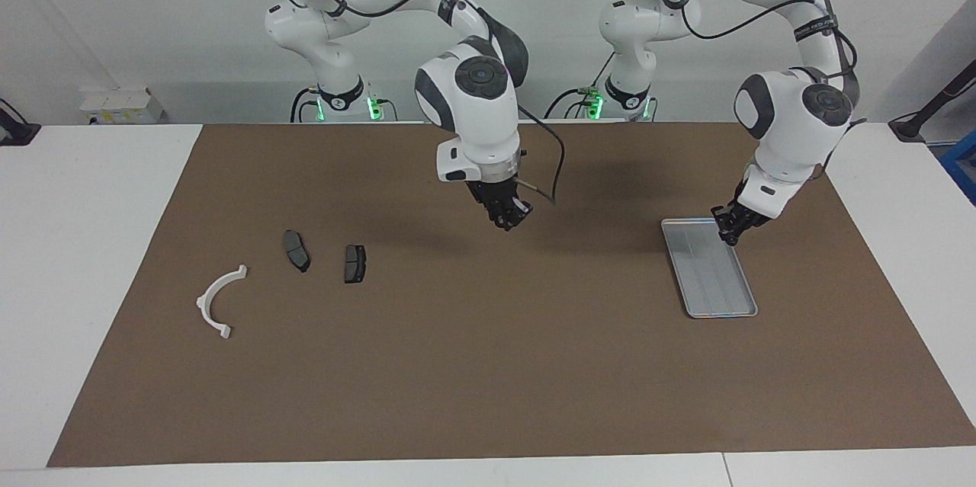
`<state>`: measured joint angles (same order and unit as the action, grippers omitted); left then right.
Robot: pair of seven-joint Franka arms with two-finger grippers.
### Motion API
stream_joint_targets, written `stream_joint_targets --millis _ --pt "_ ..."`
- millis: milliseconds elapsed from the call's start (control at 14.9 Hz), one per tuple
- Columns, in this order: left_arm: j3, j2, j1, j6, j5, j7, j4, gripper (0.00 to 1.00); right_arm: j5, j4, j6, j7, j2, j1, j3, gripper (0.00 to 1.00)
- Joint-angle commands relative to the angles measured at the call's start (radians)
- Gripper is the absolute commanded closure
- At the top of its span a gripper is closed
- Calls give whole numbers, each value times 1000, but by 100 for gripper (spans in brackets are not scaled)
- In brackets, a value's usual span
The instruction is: Pick bearing gear from pile to tray
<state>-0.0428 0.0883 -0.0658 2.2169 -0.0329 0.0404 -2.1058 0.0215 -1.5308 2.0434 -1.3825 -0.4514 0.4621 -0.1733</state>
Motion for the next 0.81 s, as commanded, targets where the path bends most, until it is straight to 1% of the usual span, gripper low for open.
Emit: stream_joint_targets --millis 0,134,269,471,672,740 --pt "9 -44 11 72 15 6 -94 100 -78 -11 105 -93 -71 42 5 100" --pt "9 -35 20 96 15 16 -108 100 -147 -5 170 -142 -133 52 1 100" --pt "9 -30 24 121 15 18 -126 100 -153 -3 210 -144 -164 52 3 100" --pt "9 -12 38 178 15 44 -157 100 -173 -11 239 -144 -174 44 3 100" --pt "9 1 63 188 16 68 -174 100 -173 -17 242 -145 -174 41 1 100" --pt "9 1 63 199 15 70 -183 100 -170 -15 242 -147 -174 40 1 75"
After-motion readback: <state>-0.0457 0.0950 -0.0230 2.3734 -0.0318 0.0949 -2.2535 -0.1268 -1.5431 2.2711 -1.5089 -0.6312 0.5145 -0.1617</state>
